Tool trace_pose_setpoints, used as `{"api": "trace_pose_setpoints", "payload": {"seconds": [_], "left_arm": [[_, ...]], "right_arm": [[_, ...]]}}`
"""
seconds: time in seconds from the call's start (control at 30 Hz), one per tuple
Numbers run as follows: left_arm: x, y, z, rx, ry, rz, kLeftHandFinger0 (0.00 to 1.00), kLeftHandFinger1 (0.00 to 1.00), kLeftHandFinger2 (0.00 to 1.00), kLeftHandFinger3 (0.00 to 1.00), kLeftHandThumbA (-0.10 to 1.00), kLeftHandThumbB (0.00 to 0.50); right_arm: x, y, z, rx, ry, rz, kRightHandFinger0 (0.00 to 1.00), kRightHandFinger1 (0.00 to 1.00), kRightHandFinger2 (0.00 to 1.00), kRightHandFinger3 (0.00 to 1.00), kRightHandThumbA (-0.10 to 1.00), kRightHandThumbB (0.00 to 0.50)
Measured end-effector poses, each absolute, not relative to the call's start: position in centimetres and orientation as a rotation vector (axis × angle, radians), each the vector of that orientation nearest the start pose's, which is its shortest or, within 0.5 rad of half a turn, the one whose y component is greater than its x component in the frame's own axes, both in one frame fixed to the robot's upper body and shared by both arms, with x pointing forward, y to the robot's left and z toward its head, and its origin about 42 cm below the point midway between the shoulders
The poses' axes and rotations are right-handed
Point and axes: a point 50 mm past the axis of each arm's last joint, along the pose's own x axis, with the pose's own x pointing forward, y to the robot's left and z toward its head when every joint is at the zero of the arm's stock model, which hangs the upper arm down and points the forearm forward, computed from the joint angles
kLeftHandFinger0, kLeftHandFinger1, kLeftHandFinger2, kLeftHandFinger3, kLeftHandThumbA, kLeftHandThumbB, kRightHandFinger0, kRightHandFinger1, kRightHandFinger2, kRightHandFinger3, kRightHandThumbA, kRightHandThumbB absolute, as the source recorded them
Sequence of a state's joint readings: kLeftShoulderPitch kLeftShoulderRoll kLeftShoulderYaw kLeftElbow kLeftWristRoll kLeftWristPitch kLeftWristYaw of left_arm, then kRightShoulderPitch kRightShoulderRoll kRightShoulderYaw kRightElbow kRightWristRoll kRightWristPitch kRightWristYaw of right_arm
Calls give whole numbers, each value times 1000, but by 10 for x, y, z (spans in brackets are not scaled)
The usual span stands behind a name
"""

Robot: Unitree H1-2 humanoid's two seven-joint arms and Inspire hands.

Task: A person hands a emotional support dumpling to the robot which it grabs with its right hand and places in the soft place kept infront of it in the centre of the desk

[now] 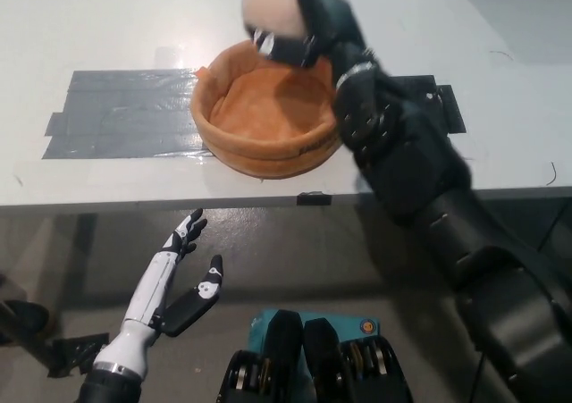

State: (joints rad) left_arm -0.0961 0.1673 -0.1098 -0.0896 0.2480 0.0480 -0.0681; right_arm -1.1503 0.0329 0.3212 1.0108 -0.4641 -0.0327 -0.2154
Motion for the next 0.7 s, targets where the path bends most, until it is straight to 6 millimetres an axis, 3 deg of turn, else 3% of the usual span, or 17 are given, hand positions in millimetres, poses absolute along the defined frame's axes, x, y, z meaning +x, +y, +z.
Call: {"api": "trace_pose_setpoints", "payload": {"seconds": [0.03, 0.07, 0.1, 0.13, 0.17, 0.2, 0.27, 0.3, 0.33, 0.43, 0.47, 0.7], "left_arm": [[312, 222, 142, 421, -130, -169, 1000, 1000, 1000, 1000, 444, 0], [312, 222, 143, 420, -131, -169, 1000, 1000, 1000, 1000, 444, 0], [312, 222, 143, 420, -131, -169, 1000, 1000, 1000, 1000, 448, 0], [312, 222, 143, 420, -131, -169, 1000, 1000, 1000, 1000, 464, 0], [312, 222, 143, 420, -132, -170, 1000, 1000, 1000, 1000, 470, 0], [312, 222, 143, 420, -132, -170, 1000, 1000, 1000, 1000, 471, 0], [312, 222, 143, 420, -132, -170, 1000, 1000, 1000, 1000, 472, 0], [312, 222, 143, 420, -132, -170, 1000, 1000, 1000, 1000, 472, 0], [312, 222, 143, 420, -133, -170, 1000, 1000, 1000, 1000, 472, 0], [313, 221, 144, 421, -134, -170, 1000, 1000, 1000, 1000, 474, 0], [313, 221, 144, 421, -136, -171, 1000, 1000, 1000, 1000, 448, 0], [314, 221, 145, 422, -138, -177, 1000, 1000, 1000, 1000, 440, 0]], "right_arm": [[547, -34, 298, -823, -338, 223, 38, 537, 980, 908, -100, 160], [546, -32, 293, -833, -326, 234, 54, 559, 978, 899, -100, 156], [545, -30, 286, -844, -311, 248, 112, 567, 876, 805, -100, 191], [545, -30, 284, -850, -303, 256, 379, 791, 1000, 940, 79, 221], [544, -29, 280, -858, -292, 269, 913, 1000, 1000, 1000, 352, 321], [544, -29, 278, -865, -280, 287, 1000, 1000, 1000, 1000, 385, 334], [544, -29, 275, -874, -257, 323, 1000, 1000, 1000, 1000, 541, 389], [544, -29, 273, -881, -242, 348, 1000, 1000, 1000, 1000, 670, 405], [544, -29, 271, -889, -232, 365, 1000, 1000, 1000, 1000, 720, 406], [544, -30, 268, -916, -214, 407, 1000, 1000, 1000, 1000, 762, 414], [544, -30, 268, -920, -211, 414, 1000, 1000, 1000, 1000, 801, 438], [547, -38, 272, -936, -211, 432, 1000, 1000, 1000, 1000, 910, 448]]}}
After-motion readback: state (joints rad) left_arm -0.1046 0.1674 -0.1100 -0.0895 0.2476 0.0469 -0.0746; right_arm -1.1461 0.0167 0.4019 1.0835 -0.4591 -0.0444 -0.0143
